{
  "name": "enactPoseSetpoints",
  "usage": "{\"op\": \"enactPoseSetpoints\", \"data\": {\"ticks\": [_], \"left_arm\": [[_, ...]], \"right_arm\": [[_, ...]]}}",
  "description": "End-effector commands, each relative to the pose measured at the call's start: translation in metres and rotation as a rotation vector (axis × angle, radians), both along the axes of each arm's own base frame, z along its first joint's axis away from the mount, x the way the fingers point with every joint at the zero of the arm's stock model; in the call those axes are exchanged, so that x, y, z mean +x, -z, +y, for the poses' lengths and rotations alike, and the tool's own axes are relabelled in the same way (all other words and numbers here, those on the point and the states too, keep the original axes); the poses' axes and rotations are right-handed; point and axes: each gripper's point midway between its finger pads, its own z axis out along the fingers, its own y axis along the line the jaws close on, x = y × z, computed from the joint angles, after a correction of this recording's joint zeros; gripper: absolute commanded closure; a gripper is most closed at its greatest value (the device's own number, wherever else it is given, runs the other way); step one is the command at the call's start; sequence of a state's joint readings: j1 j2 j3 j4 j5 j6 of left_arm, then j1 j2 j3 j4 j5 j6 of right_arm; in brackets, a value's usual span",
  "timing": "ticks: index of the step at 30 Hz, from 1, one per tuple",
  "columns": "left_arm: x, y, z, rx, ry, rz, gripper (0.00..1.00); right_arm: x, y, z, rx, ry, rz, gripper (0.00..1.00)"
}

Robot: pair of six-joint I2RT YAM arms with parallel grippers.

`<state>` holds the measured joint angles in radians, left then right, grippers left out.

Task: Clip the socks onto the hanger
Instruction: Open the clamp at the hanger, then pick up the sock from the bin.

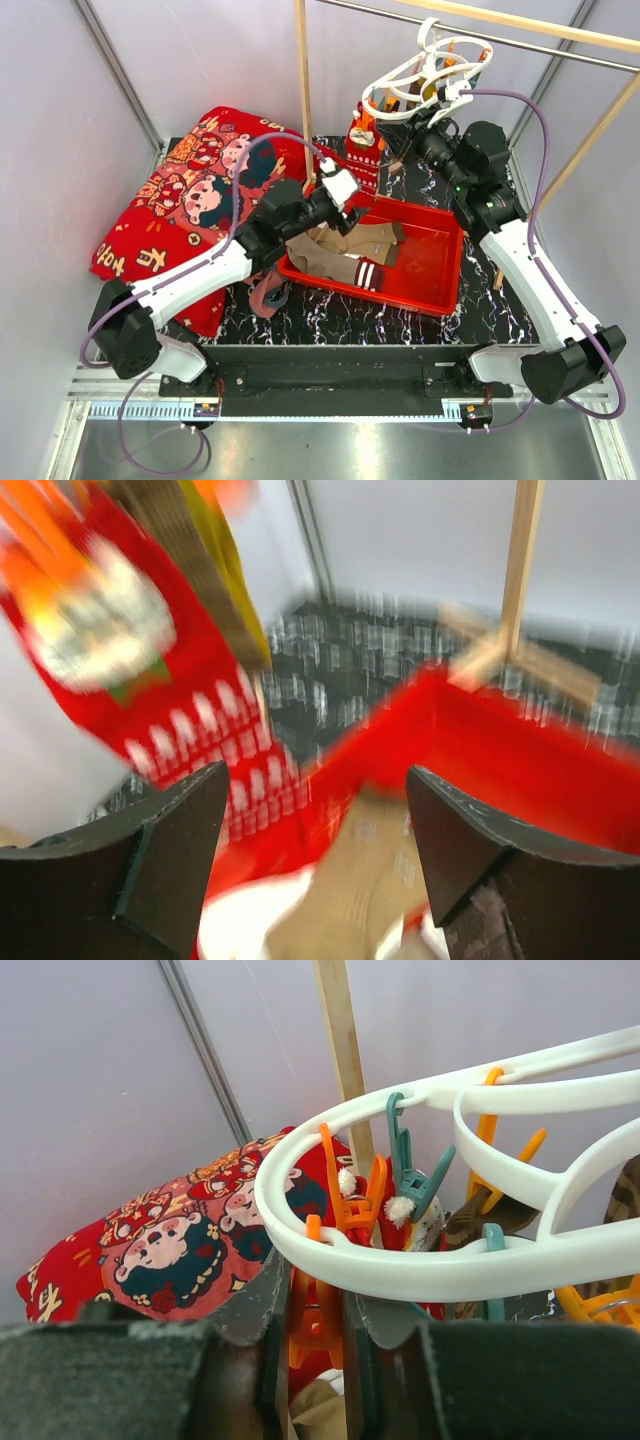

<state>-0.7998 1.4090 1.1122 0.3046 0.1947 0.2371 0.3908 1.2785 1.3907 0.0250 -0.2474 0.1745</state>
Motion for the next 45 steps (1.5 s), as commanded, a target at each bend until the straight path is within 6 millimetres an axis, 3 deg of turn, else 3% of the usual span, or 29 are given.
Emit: {"op": "enactPoseSetpoints", "data": {"ticks": [1, 2, 7, 10, 11, 12, 13, 15, 18, 19, 21, 22, 24, 27, 29, 32, 33, 38, 40, 45], "left_arm": [[-0.007, 0.093, 0.012, 0.377, 0.051, 0.125, 0.24], [-0.005, 0.092, 0.009, 0.393, 0.056, 0.132, 0.26], [0.003, 0.123, -0.005, 0.442, 0.070, 0.246, 0.33], [0.018, 0.140, -0.019, 0.443, 0.010, 0.315, 0.35], [0.024, 0.134, -0.027, 0.431, -0.014, 0.313, 0.36], [0.027, 0.151, -0.033, 0.441, -0.035, 0.361, 0.37], [0.033, 0.145, -0.041, 0.423, -0.049, 0.357, 0.38], [0.038, 0.158, -0.055, 0.423, -0.077, 0.383, 0.39], [0.048, 0.156, -0.073, 0.388, -0.109, 0.365, 0.38], [0.051, 0.167, -0.078, 0.395, -0.120, 0.372, 0.38], [0.062, 0.162, -0.086, 0.356, -0.150, 0.364, 0.39], [0.066, 0.175, -0.090, 0.366, -0.157, 0.380, 0.39], [0.073, 0.174, -0.099, 0.346, -0.162, 0.384, 0.40], [0.080, 0.190, -0.108, 0.337, -0.178, 0.405, 0.40], [0.083, 0.207, -0.111, 0.348, -0.181, 0.423, 0.41], [0.089, 0.216, -0.117, 0.359, -0.185, 0.431, 0.41], [0.088, 0.230, -0.117, 0.384, -0.188, 0.449, 0.41], [0.090, 0.246, -0.124, 0.397, -0.180, 0.481, 0.43], [0.087, 0.264, -0.121, 0.430, -0.189, 0.518, 0.45], [0.075, 0.288, -0.115, 0.485, -0.192, 0.620, 0.53]], "right_arm": [[-0.009, -0.013, 0.000, 0.021, -0.008, -0.040, 0.90], [-0.009, -0.013, 0.001, 0.020, -0.010, -0.040, 0.90], [-0.008, -0.008, 0.001, 0.016, -0.010, -0.030, 0.89], [-0.007, -0.006, 0.001, 0.013, -0.009, -0.027, 0.89], [-0.007, -0.005, 0.002, 0.012, -0.009, -0.024, 0.89], [-0.006, -0.004, 0.002, 0.010, -0.012, -0.023, 0.89], [-0.006, -0.003, 0.003, 0.009, -0.014, -0.022, 0.89], [-0.004, -0.002, 0.004, 0.009, -0.016, -0.016, 0.89], [-0.002, 0.001, 0.005, 0.008, -0.017, -0.010, 0.89], [-0.001, 0.001, 0.005, 0.007, -0.017, -0.008, 0.89], [-0.001, 0.002, 0.006, 0.005, -0.020, -0.006, 0.89], [0.000, 0.003, 0.006, 0.004, -0.020, -0.005, 0.89], [0.000, 0.003, 0.006, 0.004, -0.017, -0.005, 0.89], [0.001, 0.004, 0.008, 0.005, -0.024, -0.001, 0.89], [0.002, 0.005, 0.009, 0.004, -0.028, 0.003, 0.89], [0.001, 0.005, 0.009, 0.004, -0.030, 0.003, 0.89], [0.001, 0.004, 0.010, 0.005, -0.033, 0.001, 0.89], [0.001, 0.005, 0.011, 0.002, -0.037, 0.003, 0.89], [0.001, 0.005, 0.011, 0.004, -0.039, 0.005, 0.89], [0.001, 0.006, 0.011, 0.004, -0.044, 0.007, 0.89]]}}
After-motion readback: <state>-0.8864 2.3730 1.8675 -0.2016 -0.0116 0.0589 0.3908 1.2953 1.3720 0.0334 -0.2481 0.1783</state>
